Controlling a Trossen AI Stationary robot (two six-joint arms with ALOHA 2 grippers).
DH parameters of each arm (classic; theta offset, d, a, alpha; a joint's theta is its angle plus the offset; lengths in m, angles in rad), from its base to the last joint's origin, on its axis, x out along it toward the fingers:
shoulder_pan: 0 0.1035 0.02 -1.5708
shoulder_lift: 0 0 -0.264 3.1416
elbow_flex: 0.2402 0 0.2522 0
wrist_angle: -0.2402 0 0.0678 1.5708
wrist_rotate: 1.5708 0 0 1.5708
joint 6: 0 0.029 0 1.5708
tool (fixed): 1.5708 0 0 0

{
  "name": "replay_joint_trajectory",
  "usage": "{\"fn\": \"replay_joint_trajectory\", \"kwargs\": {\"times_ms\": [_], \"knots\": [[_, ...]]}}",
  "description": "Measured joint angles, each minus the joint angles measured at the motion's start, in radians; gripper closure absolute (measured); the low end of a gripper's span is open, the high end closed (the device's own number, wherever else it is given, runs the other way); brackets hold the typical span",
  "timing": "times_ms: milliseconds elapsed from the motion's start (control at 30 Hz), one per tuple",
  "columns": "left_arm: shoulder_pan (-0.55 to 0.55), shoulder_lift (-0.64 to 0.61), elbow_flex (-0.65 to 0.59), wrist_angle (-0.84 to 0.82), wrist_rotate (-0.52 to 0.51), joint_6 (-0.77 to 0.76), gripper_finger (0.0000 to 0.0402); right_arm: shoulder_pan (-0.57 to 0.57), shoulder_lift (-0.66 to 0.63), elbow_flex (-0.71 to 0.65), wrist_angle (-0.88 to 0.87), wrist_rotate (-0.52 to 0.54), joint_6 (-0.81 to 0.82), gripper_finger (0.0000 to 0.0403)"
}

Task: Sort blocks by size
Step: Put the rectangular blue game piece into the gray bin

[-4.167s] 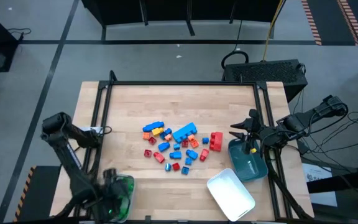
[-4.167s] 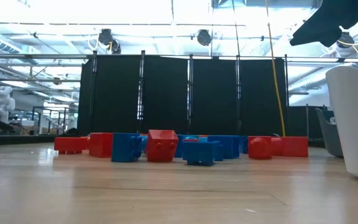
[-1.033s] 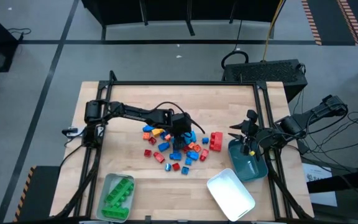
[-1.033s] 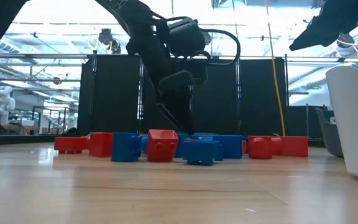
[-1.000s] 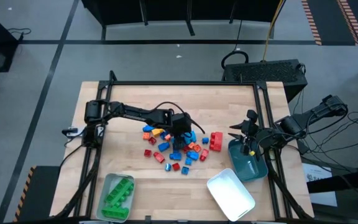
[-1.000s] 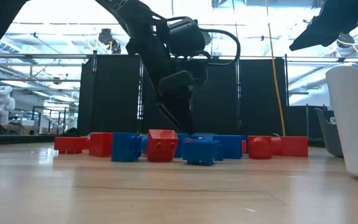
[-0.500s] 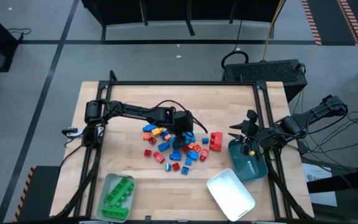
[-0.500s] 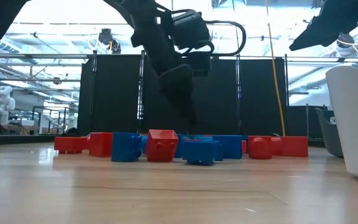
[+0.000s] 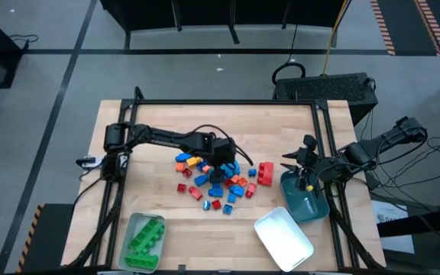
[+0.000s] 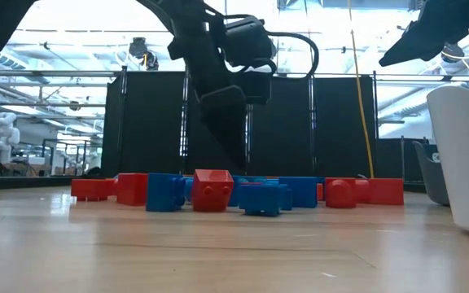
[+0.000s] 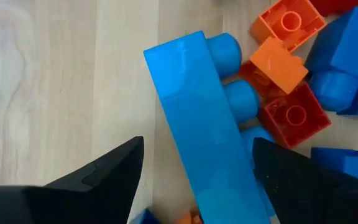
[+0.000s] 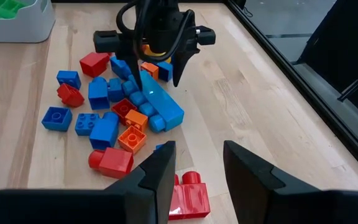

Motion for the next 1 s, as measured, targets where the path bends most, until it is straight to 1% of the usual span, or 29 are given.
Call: {"fn": "replay_joint_trajectory", "kwargs": {"times_ms": [167, 500, 800, 900, 1000], "knots": [[-0.001, 0.001, 0.0, 0.0, 0.003, -0.052, 0.0099, 0.0, 0.0, 0.0, 0.0, 0.0, 0.0, 0.0284], [-0.006, 0.051, 0.001, 0.039, -0.008, -0.068, 0.0099, 0.0, 0.0, 0.0, 0.0, -0.001, 0.0, 0.0284], [0.001, 0.084, 0.005, 0.038, -0.01, -0.079, 0.0101, 0.0, 0.0, 0.0, -0.019, -0.003, 0.0, 0.0284], [0.007, 0.086, 0.01, 0.03, -0.009, -0.079, 0.0114, 0.0, 0.001, 0.0, -0.022, -0.002, 0.001, 0.0284], [0.011, 0.087, 0.022, 0.021, -0.014, -0.079, 0.0142, 0.0, 0.001, 0.0, -0.023, 0.0, 0.005, 0.0284]]}}
